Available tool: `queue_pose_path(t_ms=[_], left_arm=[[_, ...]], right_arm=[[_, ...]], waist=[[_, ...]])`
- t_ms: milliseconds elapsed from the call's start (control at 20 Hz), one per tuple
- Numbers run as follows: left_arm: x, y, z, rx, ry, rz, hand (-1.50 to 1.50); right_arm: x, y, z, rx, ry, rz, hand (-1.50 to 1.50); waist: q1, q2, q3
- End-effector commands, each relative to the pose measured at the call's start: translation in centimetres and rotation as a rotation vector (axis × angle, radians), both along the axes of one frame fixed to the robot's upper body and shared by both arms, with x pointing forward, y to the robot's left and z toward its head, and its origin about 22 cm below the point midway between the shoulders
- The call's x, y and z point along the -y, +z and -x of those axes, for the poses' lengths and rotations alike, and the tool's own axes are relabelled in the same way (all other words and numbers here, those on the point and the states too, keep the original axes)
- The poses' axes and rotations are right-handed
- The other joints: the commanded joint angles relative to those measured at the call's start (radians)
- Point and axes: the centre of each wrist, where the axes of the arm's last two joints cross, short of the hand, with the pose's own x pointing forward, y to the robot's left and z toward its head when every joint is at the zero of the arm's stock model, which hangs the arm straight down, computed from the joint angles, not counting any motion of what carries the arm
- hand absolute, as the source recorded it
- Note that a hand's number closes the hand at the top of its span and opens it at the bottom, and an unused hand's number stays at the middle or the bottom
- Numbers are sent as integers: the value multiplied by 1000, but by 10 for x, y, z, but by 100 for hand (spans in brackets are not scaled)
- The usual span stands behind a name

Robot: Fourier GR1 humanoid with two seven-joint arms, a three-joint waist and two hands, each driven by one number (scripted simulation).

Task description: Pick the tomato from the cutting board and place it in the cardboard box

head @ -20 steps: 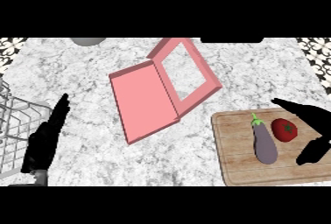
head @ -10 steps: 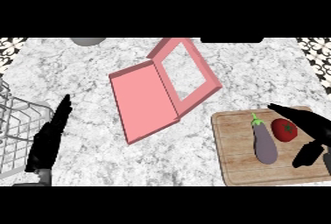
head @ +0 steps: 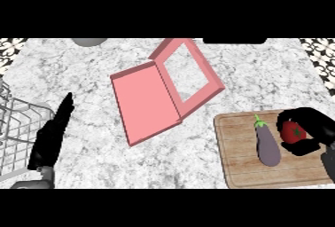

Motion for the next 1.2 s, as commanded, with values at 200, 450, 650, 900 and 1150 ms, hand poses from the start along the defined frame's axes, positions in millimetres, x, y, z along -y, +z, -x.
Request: queue_pose_path(t_ms=[200,450,650,900,1150], left_arm=[[-1,-1,1,-2,18,-19,0],[3,-2,6,-10,32,-4,0],[-3,3,4,-6,18,-2,0],[-10,-1,-3,11,16,-11,0],[1,3,-4,-6,21,10,0]], right_arm=[[-48,6,9,164,-152,46,150],[-124,-16,34,213,-431,122,150],[-184,3,54,294,-491,166,150],[-208,42,84,391,-546,183,150],[-218,99,88,553,-406,-146,150]], waist=[[-16,-4,0],[-39,-13,-2],[-16,-5,0],[-13,-1,1],[-13,-1,2]])
